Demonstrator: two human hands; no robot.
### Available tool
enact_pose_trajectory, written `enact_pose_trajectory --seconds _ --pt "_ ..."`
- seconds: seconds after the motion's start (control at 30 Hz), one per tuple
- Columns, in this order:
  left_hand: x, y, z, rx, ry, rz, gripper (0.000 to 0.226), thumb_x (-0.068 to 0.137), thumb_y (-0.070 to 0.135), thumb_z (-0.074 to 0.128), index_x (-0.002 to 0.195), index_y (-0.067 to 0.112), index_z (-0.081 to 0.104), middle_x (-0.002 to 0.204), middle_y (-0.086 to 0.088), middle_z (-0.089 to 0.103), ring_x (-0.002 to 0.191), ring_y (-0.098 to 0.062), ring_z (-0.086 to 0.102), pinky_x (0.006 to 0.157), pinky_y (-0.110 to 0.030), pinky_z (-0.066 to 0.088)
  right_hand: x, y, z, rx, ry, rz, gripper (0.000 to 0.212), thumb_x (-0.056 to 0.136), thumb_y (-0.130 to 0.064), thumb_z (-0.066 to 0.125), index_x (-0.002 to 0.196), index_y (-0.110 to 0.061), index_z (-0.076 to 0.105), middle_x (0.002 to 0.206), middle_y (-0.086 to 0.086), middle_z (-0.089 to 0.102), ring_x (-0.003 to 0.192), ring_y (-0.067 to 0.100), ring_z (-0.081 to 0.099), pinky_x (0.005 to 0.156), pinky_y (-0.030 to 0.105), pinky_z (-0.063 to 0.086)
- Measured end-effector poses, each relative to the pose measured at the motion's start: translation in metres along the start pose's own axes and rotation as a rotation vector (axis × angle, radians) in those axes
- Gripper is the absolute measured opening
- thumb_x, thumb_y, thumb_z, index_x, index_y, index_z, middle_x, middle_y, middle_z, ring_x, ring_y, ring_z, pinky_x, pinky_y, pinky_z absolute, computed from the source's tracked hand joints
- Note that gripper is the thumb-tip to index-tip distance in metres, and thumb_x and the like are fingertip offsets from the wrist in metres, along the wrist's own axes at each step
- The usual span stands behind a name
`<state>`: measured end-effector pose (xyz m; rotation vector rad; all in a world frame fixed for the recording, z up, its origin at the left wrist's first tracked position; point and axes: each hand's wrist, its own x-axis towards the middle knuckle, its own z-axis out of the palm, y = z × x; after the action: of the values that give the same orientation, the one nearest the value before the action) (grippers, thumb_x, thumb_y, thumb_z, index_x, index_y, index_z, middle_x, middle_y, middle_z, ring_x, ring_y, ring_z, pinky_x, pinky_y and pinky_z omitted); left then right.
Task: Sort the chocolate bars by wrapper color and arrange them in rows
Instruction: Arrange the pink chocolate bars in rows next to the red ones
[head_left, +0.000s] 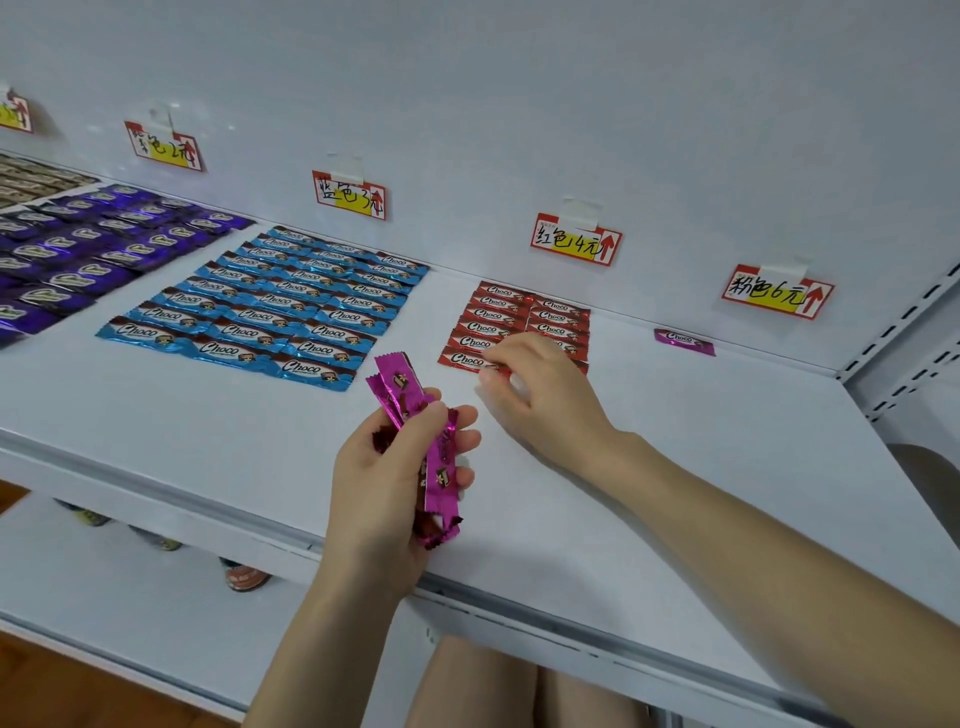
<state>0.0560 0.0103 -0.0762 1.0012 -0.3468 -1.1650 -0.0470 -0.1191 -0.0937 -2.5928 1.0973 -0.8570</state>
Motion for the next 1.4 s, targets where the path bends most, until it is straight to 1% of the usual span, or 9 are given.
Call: enact_pose_trajectory --seconds 0.07,0.2,0.33,0.43,0.6,0.8,1.0,1.27,1.4 --pt "-0.002 0.001 0.006 -0.005 -0.054 -0.022 0.015 0.089 0.018 0.056 0.102 0.012 0.062 0.086 -0.007 0.074 0.07 -0.013 0.071 0.051 -0.021 0.054 -0.001 -0.006 -0.015 0.172 0.064 0.086 0.02 0.094 -0.021 0.051 0.106 -0.012 0.064 0.103 -0.006 0.058 0.097 0.006 0.05 0.083 0.011 0.036" --pt "-0.006 0.0 0.028 -0.133 -0.161 -0.056 0.024 0.079 0.024 0.058 0.098 0.012 0.064 0.092 -0.008 0.074 0.081 -0.015 0.072 0.063 -0.025 0.058 -0.017 -0.027 -0.066 0.546 0.122 0.211 0.015 0.09 -0.022 0.058 0.076 -0.027 0.06 0.072 -0.016 0.062 0.072 0.004 0.06 0.066 0.015 0.047" --pt "-0.014 -0.011 0.053 -0.222 -0.22 -0.087 0.034 0.069 0.031 0.061 0.097 0.013 0.068 0.091 -0.008 0.074 0.077 -0.018 0.072 0.066 -0.033 0.059 -0.062 -0.046 -0.101 0.503 0.001 0.235 0.024 0.069 -0.044 0.068 0.073 -0.022 0.062 0.067 -0.006 0.062 0.059 0.002 0.053 0.055 0.013 0.042" --pt "-0.026 -0.024 0.072 -0.201 -0.256 -0.113 0.039 0.073 0.033 0.06 0.106 0.012 0.066 0.102 -0.011 0.072 0.09 -0.024 0.07 0.076 -0.038 0.058 -0.085 -0.039 -0.108 0.47 0.01 0.306 0.017 0.072 -0.027 0.076 0.077 -0.022 0.06 0.065 -0.001 0.061 0.06 0.009 0.054 0.054 0.012 0.04" --pt "-0.045 -0.037 0.093 -0.201 -0.276 -0.17 0.023 0.083 0.027 0.054 0.095 0.01 0.064 0.078 -0.008 0.074 0.066 -0.016 0.071 0.05 -0.025 0.055 -0.101 -0.013 -0.128 0.569 0.046 0.399 0.012 0.078 -0.014 0.07 0.076 -0.022 0.062 0.056 -0.009 0.062 0.051 0.003 0.056 0.051 0.014 0.041" --pt "-0.052 -0.046 0.104 -0.177 -0.33 -0.149 0.033 0.076 0.025 0.058 0.103 0.007 0.063 0.081 -0.008 0.074 0.071 -0.017 0.072 0.064 -0.027 0.059 -0.116 -0.002 -0.143 0.57 0.068 0.396 0.01 0.079 -0.014 0.07 0.077 -0.022 0.063 0.058 -0.008 0.062 0.052 0.003 0.056 0.053 0.013 0.043" --pt "-0.053 -0.049 0.108 -0.163 -0.301 -0.116 0.021 0.088 0.01 0.056 0.107 0.003 0.062 0.095 -0.016 0.072 0.085 -0.022 0.071 0.074 -0.031 0.059 -0.125 -0.003 -0.144 0.399 0.155 0.301 0.011 0.081 -0.016 0.067 0.08 -0.027 0.062 0.075 -0.008 0.064 0.071 0.004 0.056 0.06 0.01 0.04" --pt "-0.055 -0.05 0.102 0.018 -0.263 -0.044 0.012 0.092 0.016 0.055 0.097 0.009 0.063 0.084 -0.008 0.074 0.078 -0.018 0.071 0.072 -0.034 0.058 -0.127 0.005 -0.147 0.455 0.252 0.263 0.023 0.084 -0.009 0.064 0.078 -0.031 0.061 0.08 -0.01 0.065 0.074 0.006 0.059 0.066 0.019 0.047" --pt "-0.055 -0.046 0.095 0.046 -0.272 -0.082 0.02 0.091 0.026 0.053 0.093 0.007 0.06 0.082 -0.009 0.074 0.075 -0.018 0.072 0.074 -0.041 0.056 -0.131 0.012 -0.147 0.044 0.352 -0.104 0.009 0.087 -0.012 0.059 0.082 -0.01 0.067 0.081 -0.004 0.062 0.079 0.009 0.054 0.071 0.022 0.045"
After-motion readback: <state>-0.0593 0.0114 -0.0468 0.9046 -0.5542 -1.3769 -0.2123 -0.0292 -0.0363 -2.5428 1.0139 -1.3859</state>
